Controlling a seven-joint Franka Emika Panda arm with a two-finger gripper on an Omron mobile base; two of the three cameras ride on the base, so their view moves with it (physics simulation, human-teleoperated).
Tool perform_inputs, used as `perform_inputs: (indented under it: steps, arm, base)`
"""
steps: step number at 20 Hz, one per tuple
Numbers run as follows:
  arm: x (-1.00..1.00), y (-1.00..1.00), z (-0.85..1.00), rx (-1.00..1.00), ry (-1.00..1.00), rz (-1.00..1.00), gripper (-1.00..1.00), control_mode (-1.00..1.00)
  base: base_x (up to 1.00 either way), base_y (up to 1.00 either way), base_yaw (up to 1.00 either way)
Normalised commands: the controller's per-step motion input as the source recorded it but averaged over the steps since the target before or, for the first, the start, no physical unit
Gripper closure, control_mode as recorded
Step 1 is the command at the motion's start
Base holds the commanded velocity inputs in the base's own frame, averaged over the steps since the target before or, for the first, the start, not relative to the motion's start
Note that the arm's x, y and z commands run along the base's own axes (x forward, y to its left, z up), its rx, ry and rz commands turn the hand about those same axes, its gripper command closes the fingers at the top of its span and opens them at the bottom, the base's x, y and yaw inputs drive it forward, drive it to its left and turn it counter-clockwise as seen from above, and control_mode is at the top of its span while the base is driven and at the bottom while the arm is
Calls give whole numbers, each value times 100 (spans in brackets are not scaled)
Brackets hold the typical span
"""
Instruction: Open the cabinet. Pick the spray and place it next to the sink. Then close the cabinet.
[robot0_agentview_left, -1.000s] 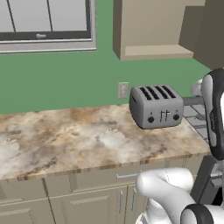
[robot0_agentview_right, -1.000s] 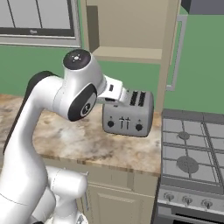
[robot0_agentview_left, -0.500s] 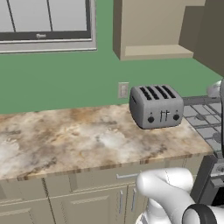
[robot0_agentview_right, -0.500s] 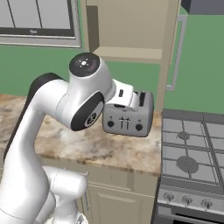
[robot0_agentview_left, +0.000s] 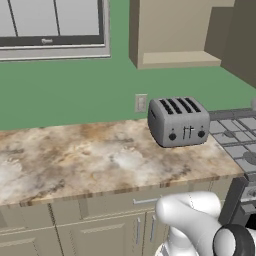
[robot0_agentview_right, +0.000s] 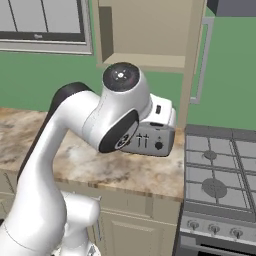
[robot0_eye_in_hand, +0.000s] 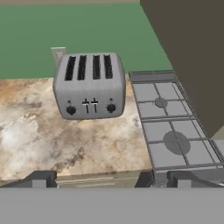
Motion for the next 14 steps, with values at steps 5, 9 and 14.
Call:
perform_inputs:
  steps: [5,9,14]
  arm:
    - [-1,-28,0,0,0,0,-100,-100]
    - [0,-28,0,0,0,0,-100,-100]
    - [0,-27,0,0,-5,0,-100,-100]
  base:
    - [0,0,0]
    - [0,0,0]
    - [0,0,0]
